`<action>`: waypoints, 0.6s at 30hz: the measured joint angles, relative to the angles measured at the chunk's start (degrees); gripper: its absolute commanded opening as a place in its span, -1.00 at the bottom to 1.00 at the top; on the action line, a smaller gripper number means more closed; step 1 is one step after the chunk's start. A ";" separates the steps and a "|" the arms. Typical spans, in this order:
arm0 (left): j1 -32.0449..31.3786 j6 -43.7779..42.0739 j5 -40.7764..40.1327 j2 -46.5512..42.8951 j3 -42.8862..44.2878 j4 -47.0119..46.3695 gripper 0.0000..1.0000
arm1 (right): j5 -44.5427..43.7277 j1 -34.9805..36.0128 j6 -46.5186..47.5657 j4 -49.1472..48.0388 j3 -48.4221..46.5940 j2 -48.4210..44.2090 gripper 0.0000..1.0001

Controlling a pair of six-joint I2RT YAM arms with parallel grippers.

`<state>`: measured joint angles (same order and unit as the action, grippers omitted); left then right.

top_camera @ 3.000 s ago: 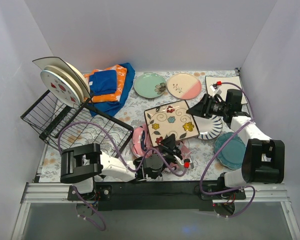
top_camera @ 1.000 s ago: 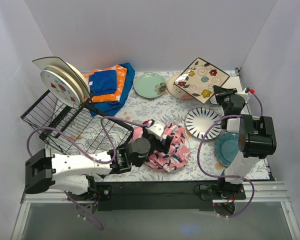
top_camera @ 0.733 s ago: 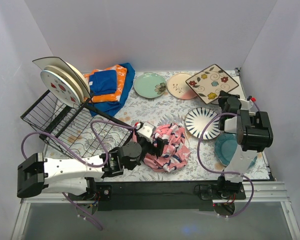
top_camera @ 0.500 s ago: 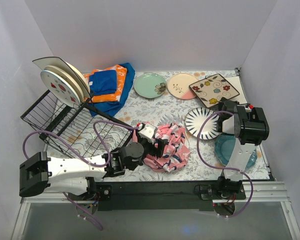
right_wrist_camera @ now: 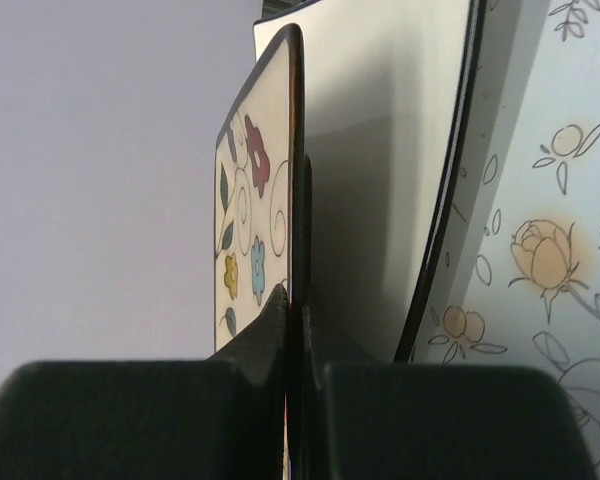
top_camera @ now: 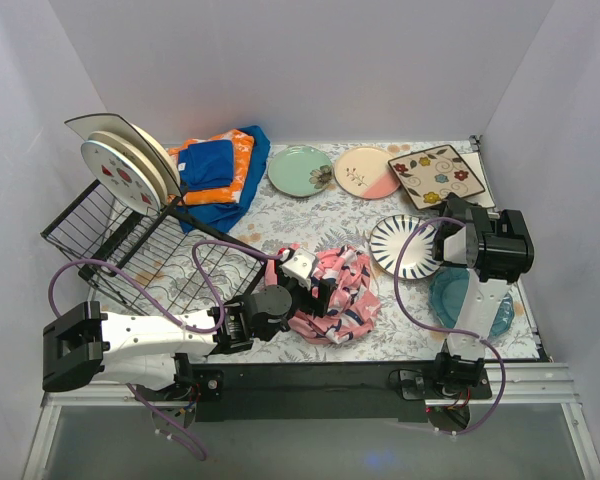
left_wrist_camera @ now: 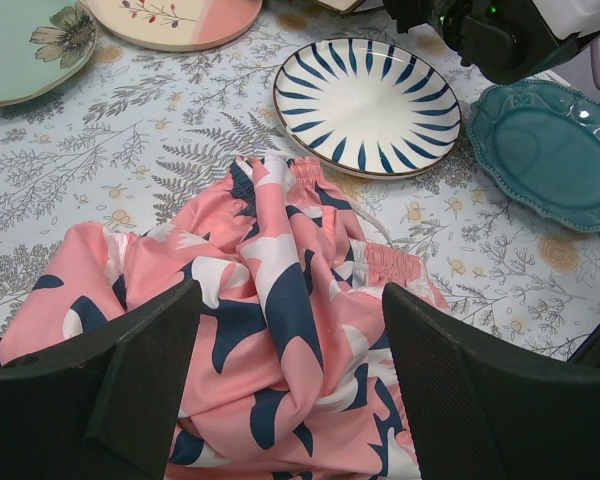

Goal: Unload the plates from the dish rack
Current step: Place the plate at the corner of the board.

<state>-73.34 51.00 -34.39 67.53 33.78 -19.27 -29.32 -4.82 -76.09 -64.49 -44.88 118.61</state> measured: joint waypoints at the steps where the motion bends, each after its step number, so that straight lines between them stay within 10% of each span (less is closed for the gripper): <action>1: 0.00 -0.02 -0.04 0.00 0.00 0.00 0.43 | -0.09 -0.22 -0.66 -0.02 -0.37 0.46 -0.97; 18: 0.00 -0.02 0.02 -0.02 0.00 0.00 0.43 | -5.84 -1.05 -5.40 -0.98 -2.99 4.59 -0.97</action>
<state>-73.34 50.98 -34.37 67.51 33.78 -19.27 -35.16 -5.87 -81.49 -65.47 -47.88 123.20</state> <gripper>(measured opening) 0.712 0.045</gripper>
